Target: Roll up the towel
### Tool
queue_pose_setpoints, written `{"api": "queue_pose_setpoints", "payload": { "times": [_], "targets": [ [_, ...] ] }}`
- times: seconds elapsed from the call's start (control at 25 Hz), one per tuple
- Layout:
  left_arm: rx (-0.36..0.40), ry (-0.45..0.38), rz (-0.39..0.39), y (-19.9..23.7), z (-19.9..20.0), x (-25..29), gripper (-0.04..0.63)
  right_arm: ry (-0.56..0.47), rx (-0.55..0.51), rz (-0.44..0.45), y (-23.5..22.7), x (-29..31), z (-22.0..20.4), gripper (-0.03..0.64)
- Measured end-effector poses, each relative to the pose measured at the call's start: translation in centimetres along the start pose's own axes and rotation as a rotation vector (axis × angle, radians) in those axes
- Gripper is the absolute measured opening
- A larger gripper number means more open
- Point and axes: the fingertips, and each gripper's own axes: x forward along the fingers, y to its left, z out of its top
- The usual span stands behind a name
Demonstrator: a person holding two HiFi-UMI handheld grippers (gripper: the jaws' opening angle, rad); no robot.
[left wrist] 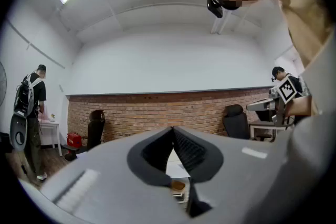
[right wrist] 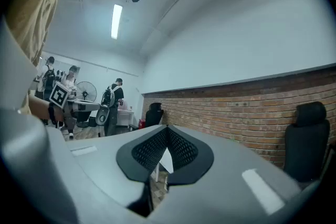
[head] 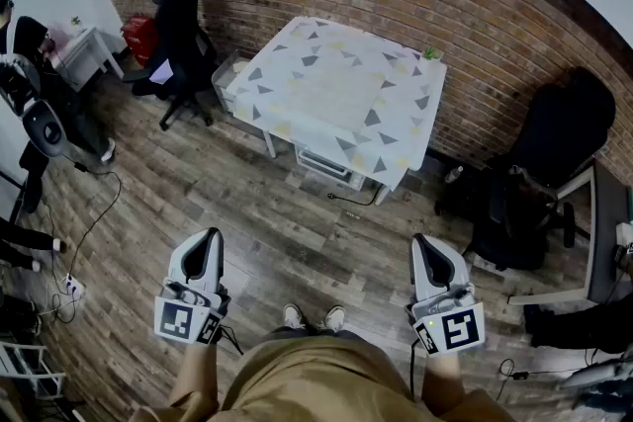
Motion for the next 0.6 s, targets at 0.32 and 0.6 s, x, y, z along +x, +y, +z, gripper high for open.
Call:
{"api": "queue_pose_setpoints", "payload": {
  "times": [0.32, 0.6],
  "targets": [
    [0.007, -0.006, -0.009, 0.4, -0.1, 0.8, 0.060, 0.004, 0.004, -0.001, -0.2, 0.7, -0.4, 0.003],
    [-0.006, -0.015, -0.015, 0.2, -0.5, 2.1, 0.082, -0.028, 0.062, 0.030, -1.4, 1.3, -0.8, 0.008]
  ]
}}
